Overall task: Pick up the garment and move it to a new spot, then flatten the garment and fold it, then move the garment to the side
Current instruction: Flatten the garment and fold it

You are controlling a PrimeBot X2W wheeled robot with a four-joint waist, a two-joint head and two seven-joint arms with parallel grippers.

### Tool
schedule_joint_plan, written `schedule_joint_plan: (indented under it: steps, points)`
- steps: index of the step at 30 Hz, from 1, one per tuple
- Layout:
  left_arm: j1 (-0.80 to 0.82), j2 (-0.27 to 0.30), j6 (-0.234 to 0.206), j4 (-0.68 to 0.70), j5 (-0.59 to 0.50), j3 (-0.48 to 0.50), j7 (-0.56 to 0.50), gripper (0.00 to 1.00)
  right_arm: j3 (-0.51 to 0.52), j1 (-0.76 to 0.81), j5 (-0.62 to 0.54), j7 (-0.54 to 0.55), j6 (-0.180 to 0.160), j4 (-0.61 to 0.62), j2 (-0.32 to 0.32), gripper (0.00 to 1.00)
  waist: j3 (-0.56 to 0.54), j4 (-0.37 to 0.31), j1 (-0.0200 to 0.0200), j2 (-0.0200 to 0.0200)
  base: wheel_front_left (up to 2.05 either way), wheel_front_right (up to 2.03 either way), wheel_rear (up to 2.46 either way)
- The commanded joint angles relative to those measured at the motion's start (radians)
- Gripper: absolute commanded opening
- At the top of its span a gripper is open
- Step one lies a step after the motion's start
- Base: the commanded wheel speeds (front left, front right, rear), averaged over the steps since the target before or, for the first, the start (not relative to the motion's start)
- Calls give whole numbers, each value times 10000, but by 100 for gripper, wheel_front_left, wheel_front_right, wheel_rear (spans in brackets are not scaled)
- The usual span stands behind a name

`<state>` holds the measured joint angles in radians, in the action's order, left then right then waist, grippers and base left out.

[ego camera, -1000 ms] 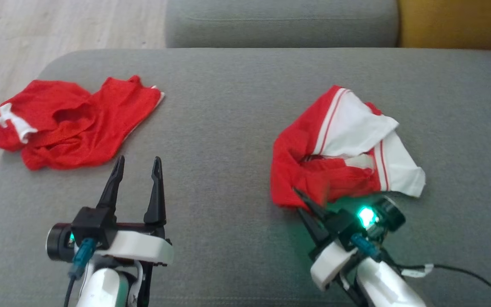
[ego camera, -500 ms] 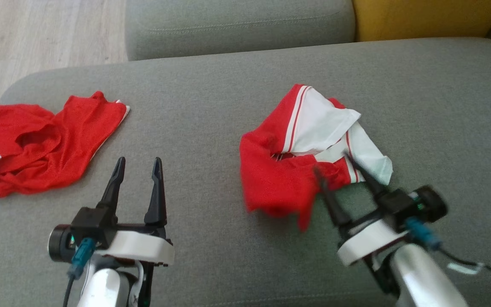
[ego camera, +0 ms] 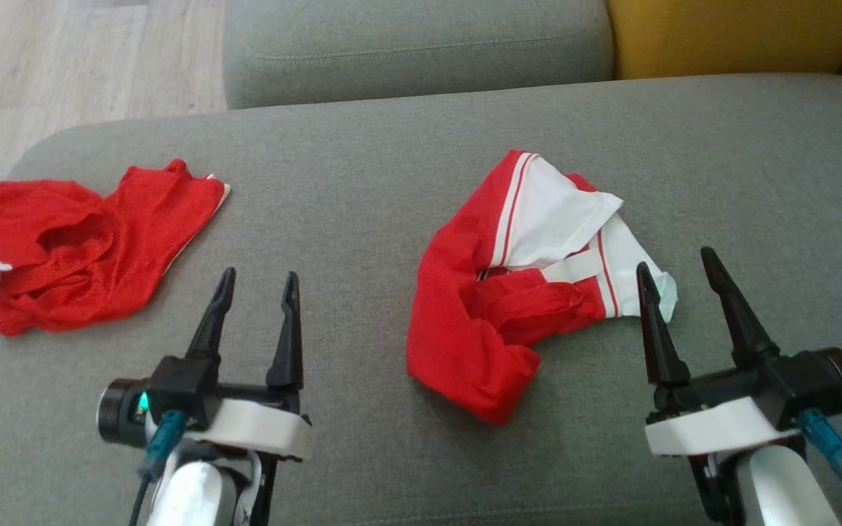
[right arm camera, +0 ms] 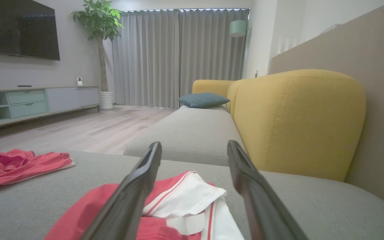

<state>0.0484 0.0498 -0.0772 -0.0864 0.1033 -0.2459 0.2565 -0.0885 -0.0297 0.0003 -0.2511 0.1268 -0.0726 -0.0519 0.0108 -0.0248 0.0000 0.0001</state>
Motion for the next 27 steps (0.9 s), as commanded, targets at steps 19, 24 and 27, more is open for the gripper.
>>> schedule_joint_plan:
  steps: [19, 24, 27]
  points:
    - [1007, 5, 7, 144, -21, -441, 53, 100, 1516, -2835, 1867, 899, 39, -3151, 16, 100, 1530, 1296, 0, -1, 0, 0, 0]
    - [1247, 5, -27, 75, 41, -586, 53, 100, 2014, -4250, 2328, 1167, 39, -5063, 16, 100, 1944, 1723, 0, -1, 0, 0, 0]
    - [1346, 5, -56, 58, 75, -627, 53, 100, 2343, -4894, 2223, 1091, 39, -6058, 16, 100, 2079, 1908, 0, -1, 0, 0, 0]
